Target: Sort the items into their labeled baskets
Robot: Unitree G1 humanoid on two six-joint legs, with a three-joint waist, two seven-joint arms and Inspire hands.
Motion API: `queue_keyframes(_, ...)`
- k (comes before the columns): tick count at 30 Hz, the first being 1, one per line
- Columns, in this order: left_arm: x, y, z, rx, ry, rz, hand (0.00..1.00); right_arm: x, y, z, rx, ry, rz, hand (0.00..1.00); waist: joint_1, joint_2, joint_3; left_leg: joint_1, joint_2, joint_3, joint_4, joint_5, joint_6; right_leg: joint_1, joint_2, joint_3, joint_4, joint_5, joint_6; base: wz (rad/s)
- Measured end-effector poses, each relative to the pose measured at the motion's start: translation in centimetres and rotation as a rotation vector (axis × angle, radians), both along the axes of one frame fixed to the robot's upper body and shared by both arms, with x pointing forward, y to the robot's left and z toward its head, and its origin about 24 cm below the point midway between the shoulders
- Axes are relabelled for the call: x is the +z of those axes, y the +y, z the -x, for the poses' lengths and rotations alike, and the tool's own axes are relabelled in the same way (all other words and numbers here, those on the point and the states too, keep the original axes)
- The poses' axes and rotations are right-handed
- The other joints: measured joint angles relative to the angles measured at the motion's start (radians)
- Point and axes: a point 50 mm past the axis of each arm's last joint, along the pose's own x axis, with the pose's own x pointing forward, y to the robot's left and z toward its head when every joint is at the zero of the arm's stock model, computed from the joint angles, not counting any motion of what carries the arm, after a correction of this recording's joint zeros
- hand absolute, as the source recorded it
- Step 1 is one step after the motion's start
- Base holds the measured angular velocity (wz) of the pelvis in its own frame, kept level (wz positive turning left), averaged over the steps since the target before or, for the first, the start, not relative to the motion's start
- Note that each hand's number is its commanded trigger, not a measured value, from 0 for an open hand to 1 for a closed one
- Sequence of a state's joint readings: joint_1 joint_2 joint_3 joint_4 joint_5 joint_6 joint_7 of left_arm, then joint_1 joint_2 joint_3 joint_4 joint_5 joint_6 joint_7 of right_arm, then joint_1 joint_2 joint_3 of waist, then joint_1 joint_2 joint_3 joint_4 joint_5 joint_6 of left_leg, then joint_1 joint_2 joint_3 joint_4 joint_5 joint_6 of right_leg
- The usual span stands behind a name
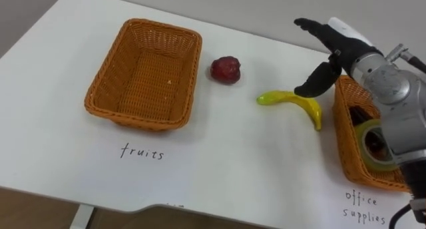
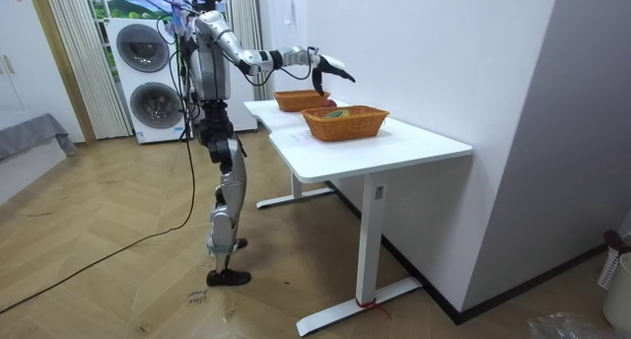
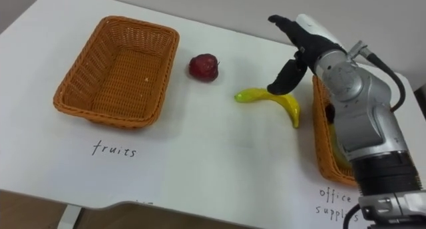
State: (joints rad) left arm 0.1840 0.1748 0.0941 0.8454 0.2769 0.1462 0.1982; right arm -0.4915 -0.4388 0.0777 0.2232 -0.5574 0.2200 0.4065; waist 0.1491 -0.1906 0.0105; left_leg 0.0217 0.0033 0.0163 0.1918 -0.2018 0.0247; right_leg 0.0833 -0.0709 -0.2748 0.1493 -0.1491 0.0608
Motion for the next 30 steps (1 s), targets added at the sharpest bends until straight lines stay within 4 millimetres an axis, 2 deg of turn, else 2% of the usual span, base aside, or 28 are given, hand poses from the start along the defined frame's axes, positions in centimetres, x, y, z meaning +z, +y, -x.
queue_keyframes(6,0.0,-0.1,-0.4,-0.007,-0.007,0.015,0.0,-0.6,0.5,0.1,0.033,0.053,0.026,0.0,0.001,0.001,0.0007,0.003,0.0,0.004,0.001,0.0,0.0,0.002,0.0,0.0,0.0,0.0,0.0,-0.01)
queue_keyframes(18,0.2,-0.5,-1.1,-0.042,-0.031,0.023,0.0,-2.8,-1.0,0.0,-0.036,0.135,0.036,0.0,0.021,0.002,0.0027,0.002,-0.002,-0.005,0.007,0.0,-0.001,0.006,0.0,-0.006,0.001,0.0,0.0,0.01)
queue_keyframes(20,0.1,-0.6,-1.1,-0.049,-0.032,0.024,0.0,-3.2,-1.3,0.0,-0.056,0.139,0.037,0.0,0.027,0.001,0.0049,0.002,-0.002,-0.005,0.007,0.0,-0.001,0.006,0.0,-0.006,0.001,0.0,0.0,0.0)
queue_keyframes(24,0.1,-0.7,-1.2,-0.052,-0.034,0.023,0.0,-3.5,-1.6,0.0,-0.083,0.128,0.039,0.0,0.03,-0.003,0.0084,-0.004,-0.005,-0.009,0.007,0.0,-0.001,0.003,0.0,-0.009,0.001,0.0,0.0,0.03)
queue_keyframes(30,0.3,-0.7,-1.6,-0.061,-0.051,0.016,0.0,-3.8,-2.1,-0.1,-0.127,0.096,0.052,0.0,0.033,-0.002,0.0089,-0.032,-0.008,-0.024,0.013,0.001,-0.001,-0.014,-0.001,-0.027,0.001,0.0,0.0,0.09)
